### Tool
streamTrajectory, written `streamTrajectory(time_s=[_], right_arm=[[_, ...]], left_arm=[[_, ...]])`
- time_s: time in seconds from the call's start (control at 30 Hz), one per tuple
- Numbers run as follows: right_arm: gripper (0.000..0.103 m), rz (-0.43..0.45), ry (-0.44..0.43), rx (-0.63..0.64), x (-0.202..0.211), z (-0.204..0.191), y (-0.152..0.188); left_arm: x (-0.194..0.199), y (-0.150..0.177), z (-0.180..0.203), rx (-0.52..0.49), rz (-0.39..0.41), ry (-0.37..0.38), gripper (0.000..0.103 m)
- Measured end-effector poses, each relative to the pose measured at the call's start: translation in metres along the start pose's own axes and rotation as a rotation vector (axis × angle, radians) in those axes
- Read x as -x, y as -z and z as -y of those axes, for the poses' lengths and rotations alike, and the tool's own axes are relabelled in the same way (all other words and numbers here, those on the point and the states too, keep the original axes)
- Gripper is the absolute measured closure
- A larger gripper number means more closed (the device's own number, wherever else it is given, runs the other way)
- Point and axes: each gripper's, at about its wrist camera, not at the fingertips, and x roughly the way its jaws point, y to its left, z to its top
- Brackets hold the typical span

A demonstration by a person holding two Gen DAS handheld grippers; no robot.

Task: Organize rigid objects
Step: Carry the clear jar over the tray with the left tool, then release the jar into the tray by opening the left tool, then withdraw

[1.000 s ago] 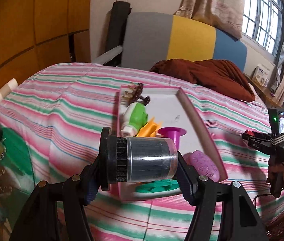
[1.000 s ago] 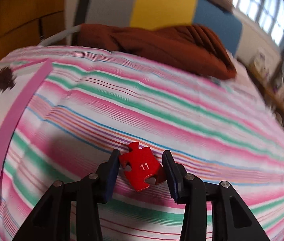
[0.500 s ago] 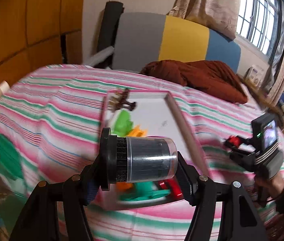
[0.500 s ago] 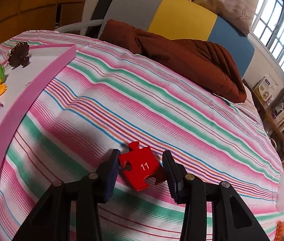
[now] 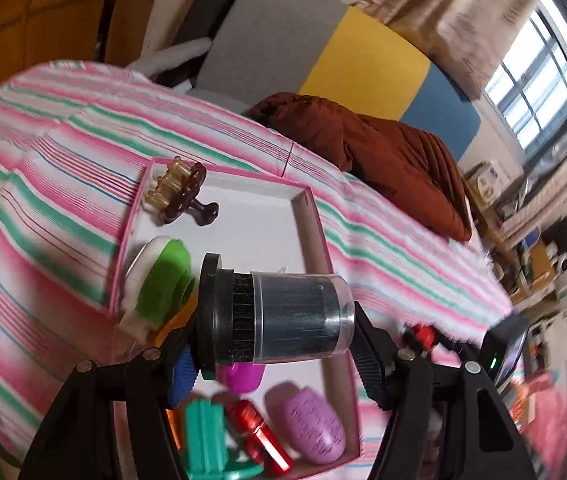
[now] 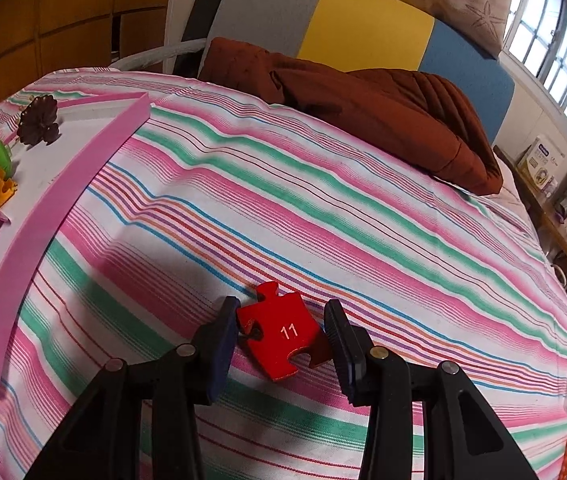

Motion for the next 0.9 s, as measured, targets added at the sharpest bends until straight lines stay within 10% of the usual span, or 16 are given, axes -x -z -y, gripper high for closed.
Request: streamTrajectory(time_s=[0.5, 0.9], right_arm=[[0.059, -0.01, -0.035, -0.029, -0.001, 0.006, -0.001], [0.059, -0.009, -0.033, -0.026, -0.001, 0.006, -0.001]], left_arm=[[-0.091, -0.012, 0.014, -0.18, -0.151, -0.159, 0.034], [-0.061, 0.001, 0.017, -0.248, -0.013, -0.189, 0.019]])
